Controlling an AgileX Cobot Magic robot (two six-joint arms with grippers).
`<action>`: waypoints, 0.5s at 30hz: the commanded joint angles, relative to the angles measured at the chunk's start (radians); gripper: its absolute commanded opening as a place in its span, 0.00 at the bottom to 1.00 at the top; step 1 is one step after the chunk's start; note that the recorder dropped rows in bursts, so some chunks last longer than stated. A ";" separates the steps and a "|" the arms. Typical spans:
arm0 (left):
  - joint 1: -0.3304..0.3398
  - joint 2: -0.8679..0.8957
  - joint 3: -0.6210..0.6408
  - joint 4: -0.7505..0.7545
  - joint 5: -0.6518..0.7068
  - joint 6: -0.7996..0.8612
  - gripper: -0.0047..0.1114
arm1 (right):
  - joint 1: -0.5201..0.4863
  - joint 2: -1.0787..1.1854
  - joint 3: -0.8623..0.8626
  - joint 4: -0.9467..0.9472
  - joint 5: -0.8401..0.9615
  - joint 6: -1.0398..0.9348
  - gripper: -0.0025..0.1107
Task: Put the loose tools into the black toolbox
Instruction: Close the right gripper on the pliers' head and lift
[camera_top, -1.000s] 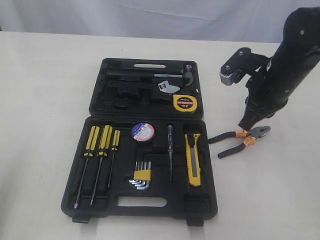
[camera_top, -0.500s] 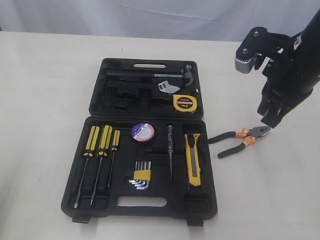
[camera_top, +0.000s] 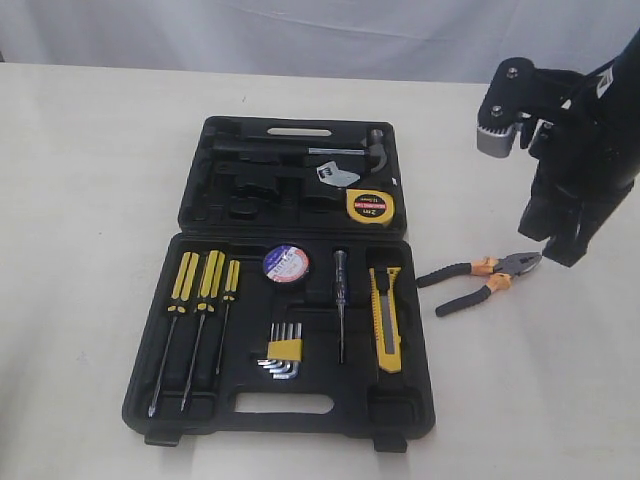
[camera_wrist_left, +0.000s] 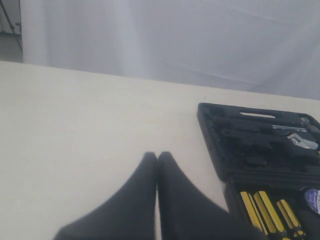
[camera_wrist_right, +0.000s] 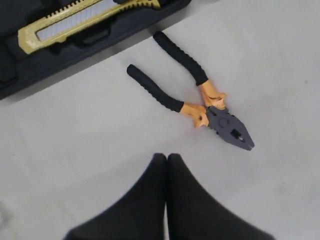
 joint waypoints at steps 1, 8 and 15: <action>-0.006 0.004 -0.005 0.005 0.001 0.000 0.04 | 0.001 0.004 -0.003 0.000 -0.001 -0.159 0.02; -0.006 0.004 -0.005 0.005 0.001 0.000 0.04 | 0.001 0.089 -0.003 -0.137 -0.005 -0.447 0.02; -0.006 0.004 -0.005 0.005 0.001 0.000 0.04 | -0.025 0.236 -0.003 -0.116 -0.086 -0.611 0.52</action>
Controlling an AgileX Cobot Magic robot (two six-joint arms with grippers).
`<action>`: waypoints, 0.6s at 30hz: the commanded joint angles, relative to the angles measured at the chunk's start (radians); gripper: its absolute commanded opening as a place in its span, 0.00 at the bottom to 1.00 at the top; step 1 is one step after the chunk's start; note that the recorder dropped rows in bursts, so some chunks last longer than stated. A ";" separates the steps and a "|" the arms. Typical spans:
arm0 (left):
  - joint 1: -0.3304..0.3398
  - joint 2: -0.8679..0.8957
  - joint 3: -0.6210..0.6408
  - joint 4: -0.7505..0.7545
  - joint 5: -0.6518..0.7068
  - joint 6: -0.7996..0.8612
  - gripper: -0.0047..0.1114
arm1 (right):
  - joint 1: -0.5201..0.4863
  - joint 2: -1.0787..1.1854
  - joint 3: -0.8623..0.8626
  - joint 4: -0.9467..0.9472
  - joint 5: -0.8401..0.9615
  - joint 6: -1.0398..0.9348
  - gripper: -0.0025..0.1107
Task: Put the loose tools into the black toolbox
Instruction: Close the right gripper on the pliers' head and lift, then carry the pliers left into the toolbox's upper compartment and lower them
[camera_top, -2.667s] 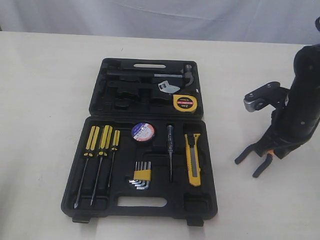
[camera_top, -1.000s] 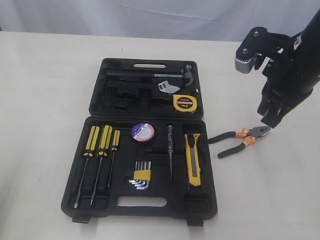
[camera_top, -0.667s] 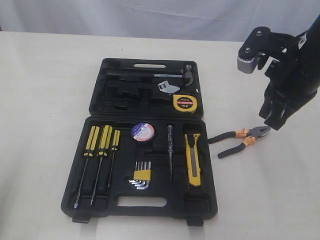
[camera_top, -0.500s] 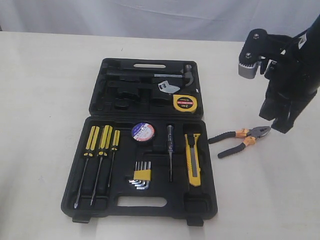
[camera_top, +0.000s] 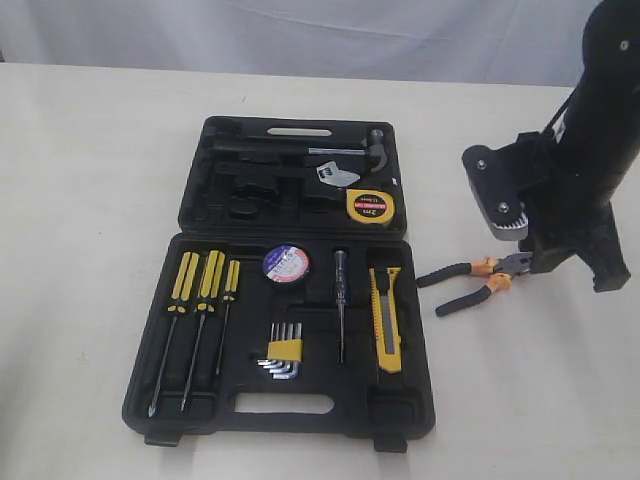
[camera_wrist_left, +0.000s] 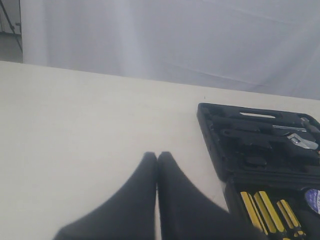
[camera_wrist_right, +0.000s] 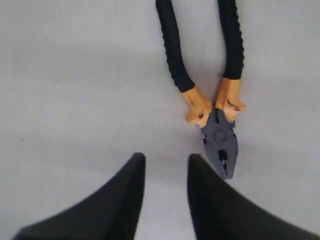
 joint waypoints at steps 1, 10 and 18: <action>-0.006 0.004 -0.005 0.005 0.001 0.000 0.04 | -0.036 0.052 -0.003 0.032 -0.052 -0.099 0.56; -0.006 0.004 -0.005 0.005 0.001 0.000 0.04 | -0.147 0.088 -0.003 0.113 -0.136 -0.292 0.61; -0.006 0.004 -0.005 0.005 0.001 0.000 0.04 | -0.151 0.202 -0.003 0.113 -0.226 -0.295 0.61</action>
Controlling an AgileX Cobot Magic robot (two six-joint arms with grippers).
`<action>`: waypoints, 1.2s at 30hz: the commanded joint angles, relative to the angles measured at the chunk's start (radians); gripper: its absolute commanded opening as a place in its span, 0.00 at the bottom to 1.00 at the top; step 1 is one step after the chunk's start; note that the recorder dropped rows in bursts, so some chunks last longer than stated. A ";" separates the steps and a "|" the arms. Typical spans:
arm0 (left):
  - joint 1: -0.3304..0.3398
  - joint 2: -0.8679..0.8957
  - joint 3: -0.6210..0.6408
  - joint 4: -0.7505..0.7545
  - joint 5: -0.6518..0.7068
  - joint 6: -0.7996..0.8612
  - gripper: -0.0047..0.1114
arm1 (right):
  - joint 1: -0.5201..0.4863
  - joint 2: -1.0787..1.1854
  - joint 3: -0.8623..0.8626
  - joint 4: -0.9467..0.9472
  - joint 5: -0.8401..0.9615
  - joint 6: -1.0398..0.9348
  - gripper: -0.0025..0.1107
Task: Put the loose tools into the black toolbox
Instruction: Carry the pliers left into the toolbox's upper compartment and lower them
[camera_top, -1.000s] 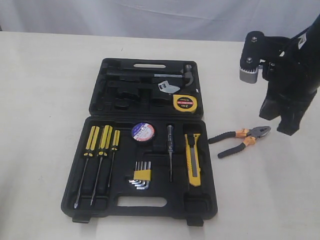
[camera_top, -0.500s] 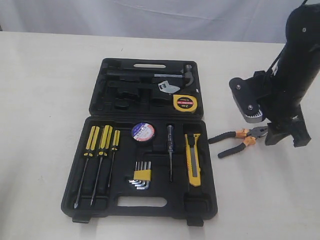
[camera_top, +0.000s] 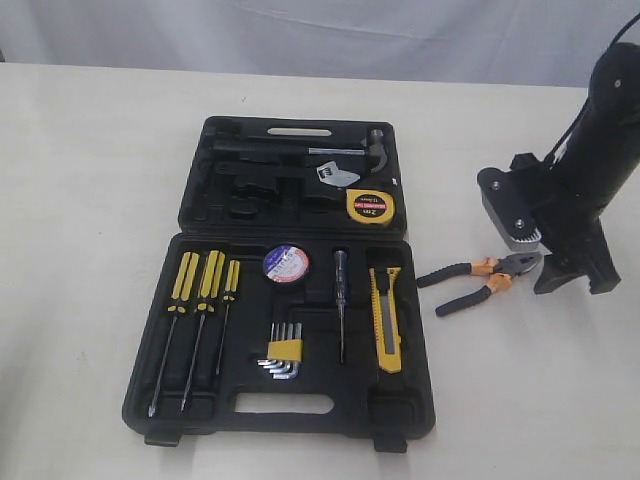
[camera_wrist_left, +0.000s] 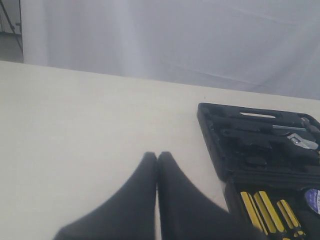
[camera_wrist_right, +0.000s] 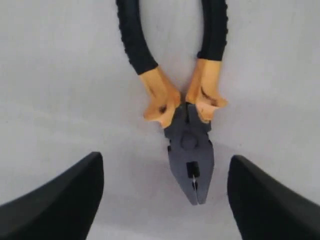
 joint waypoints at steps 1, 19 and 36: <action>-0.006 0.004 -0.005 0.005 0.001 0.000 0.04 | -0.007 0.044 -0.003 0.010 -0.052 -0.011 0.61; -0.006 0.004 -0.005 0.005 0.001 0.000 0.04 | -0.007 -0.048 -0.003 -0.019 -0.040 0.045 0.02; -0.006 0.004 -0.005 0.005 0.001 0.000 0.04 | 0.186 -0.227 -0.203 0.426 -0.139 0.077 0.02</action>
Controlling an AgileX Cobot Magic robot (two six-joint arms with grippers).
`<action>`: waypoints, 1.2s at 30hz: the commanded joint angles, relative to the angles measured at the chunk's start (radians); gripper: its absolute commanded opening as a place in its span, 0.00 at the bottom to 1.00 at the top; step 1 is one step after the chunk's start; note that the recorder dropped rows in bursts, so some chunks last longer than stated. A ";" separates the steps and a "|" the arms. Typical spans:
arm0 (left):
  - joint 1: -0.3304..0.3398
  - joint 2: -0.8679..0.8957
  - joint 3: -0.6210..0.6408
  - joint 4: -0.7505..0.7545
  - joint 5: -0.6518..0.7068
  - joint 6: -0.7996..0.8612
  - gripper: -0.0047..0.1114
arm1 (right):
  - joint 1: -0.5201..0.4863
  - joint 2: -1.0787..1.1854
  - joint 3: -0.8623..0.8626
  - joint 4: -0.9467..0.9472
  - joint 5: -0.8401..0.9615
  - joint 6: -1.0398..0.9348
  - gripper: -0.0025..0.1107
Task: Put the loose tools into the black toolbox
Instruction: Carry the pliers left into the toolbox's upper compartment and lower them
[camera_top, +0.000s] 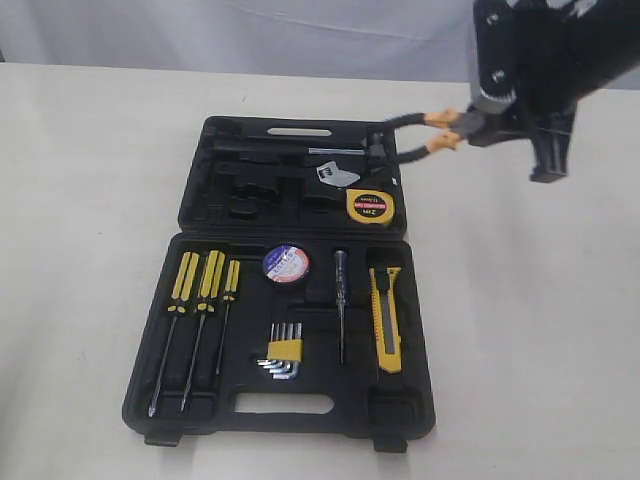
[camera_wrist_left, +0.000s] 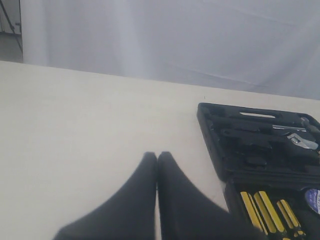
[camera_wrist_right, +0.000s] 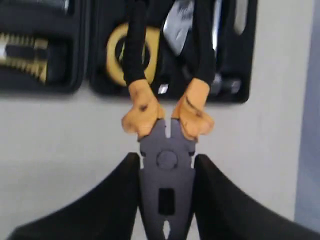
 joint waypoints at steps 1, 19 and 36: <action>-0.006 0.004 -0.005 0.005 0.001 0.000 0.04 | 0.128 0.042 -0.067 0.125 -0.120 0.011 0.02; -0.006 0.004 -0.005 0.005 0.001 0.000 0.04 | 0.402 0.425 -0.235 0.124 -0.399 0.122 0.02; -0.006 0.004 -0.005 0.005 0.001 0.000 0.04 | 0.402 0.525 -0.263 -0.065 -0.359 0.473 0.02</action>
